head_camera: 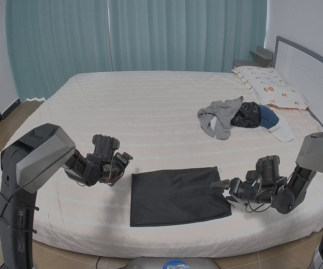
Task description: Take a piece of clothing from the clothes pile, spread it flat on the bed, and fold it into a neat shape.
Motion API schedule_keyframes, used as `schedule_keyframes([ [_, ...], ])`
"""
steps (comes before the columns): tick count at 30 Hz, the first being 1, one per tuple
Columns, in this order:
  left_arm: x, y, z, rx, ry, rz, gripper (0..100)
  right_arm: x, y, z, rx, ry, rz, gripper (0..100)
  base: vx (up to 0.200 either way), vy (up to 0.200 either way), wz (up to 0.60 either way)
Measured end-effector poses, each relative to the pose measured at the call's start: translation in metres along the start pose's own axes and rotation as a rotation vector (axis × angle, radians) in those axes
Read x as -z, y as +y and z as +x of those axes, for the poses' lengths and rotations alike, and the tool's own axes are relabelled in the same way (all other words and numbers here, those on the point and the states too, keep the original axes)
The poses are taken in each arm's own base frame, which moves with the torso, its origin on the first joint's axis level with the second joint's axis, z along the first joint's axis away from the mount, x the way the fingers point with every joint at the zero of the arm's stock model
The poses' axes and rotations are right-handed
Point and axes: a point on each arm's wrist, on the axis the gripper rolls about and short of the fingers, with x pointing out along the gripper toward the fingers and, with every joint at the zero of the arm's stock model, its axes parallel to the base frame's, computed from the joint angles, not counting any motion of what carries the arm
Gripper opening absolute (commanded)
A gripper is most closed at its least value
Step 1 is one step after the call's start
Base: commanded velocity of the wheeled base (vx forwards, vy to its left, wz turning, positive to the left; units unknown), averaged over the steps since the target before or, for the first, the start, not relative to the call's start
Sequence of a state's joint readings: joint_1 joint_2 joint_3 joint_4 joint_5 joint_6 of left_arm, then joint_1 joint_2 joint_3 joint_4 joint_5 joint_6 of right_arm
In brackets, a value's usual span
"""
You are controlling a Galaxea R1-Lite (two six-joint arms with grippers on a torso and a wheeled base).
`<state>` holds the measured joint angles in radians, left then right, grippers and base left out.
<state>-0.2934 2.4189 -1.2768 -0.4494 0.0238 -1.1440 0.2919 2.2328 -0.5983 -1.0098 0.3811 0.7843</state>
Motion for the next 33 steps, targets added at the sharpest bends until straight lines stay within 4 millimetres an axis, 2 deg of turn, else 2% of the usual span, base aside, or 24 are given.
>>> schedule_keyframes([
  [8, -0.005, 0.000, -0.004, 0.004, -0.006, -0.008, 100, 0.011, -0.005, -0.001, 0.022, 0.034, -0.002, 100, 0.000, 0.000, 0.00],
  [22, -0.006, -0.002, -0.005, 0.009, -0.009, -0.007, 100, 0.010, -0.010, 0.001, 0.036, 0.033, 0.000, 100, 0.000, 0.000, 0.00],
  [23, -0.006, -0.002, -0.005, 0.010, -0.009, -0.008, 100, 0.011, -0.011, 0.001, 0.038, 0.034, -0.001, 0, 0.000, 0.000, 0.00],
  [33, -0.007, -0.002, -0.006, 0.010, -0.011, -0.010, 100, 0.019, -0.019, -0.007, 0.081, 0.064, -0.042, 0, 0.000, 0.000, 0.00],
])
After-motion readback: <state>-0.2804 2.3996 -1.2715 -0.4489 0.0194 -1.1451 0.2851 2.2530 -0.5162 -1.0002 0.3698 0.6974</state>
